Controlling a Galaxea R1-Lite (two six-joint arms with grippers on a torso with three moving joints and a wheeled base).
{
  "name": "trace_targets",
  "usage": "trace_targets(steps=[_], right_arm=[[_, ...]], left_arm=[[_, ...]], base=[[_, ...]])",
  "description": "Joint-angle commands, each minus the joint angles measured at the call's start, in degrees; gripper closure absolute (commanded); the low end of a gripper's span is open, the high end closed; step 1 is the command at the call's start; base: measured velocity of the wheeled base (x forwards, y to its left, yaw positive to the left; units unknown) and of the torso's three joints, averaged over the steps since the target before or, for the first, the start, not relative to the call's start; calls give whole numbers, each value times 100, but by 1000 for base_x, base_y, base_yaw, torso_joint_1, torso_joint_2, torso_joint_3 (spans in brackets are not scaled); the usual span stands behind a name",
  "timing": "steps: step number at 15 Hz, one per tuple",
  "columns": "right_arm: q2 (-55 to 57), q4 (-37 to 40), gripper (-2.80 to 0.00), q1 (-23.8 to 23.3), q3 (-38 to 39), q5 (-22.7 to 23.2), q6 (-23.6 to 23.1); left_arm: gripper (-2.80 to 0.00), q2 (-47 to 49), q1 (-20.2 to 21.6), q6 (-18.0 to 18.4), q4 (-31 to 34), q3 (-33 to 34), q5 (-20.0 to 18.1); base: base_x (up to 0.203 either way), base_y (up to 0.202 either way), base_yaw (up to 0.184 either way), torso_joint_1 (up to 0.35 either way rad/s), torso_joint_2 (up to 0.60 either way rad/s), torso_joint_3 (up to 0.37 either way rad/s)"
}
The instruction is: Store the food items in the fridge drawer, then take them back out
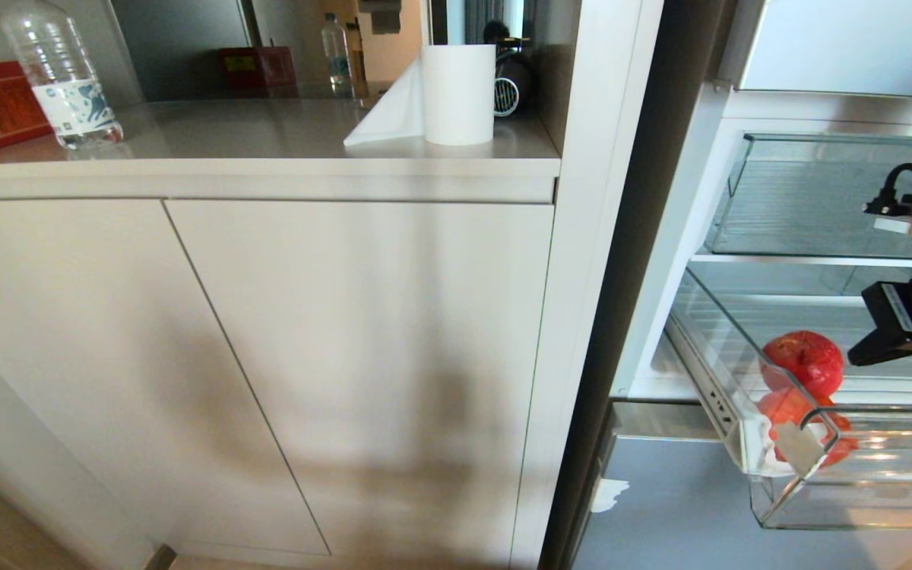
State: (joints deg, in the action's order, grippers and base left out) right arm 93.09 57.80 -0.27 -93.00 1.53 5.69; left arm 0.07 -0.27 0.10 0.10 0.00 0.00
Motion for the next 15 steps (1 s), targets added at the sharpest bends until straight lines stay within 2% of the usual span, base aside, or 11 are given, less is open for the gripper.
trace_targets(steps=[1, 3, 6, 15], right_arm=[[234, -93, -280, -42, 7, 5, 2], [332, -458, -280, -115, 57, -33, -3], [557, -705, -280, -166, 55, -511, 2], [1042, -1103, -280, -162, 63, -534, 28]], left_arm=[[0, 1, 0, -1, -1, 0, 0], [0, 1, 0, -1, -1, 0, 0], [0, 1, 0, -1, -1, 0, 0], [0, 1, 0, -1, -1, 0, 0]], base=[[0, 0, 0, 0, 0, 0], [0, 0, 0, 0, 0, 0], [0, 0, 0, 0, 0, 0], [0, 0, 0, 0, 0, 0]])
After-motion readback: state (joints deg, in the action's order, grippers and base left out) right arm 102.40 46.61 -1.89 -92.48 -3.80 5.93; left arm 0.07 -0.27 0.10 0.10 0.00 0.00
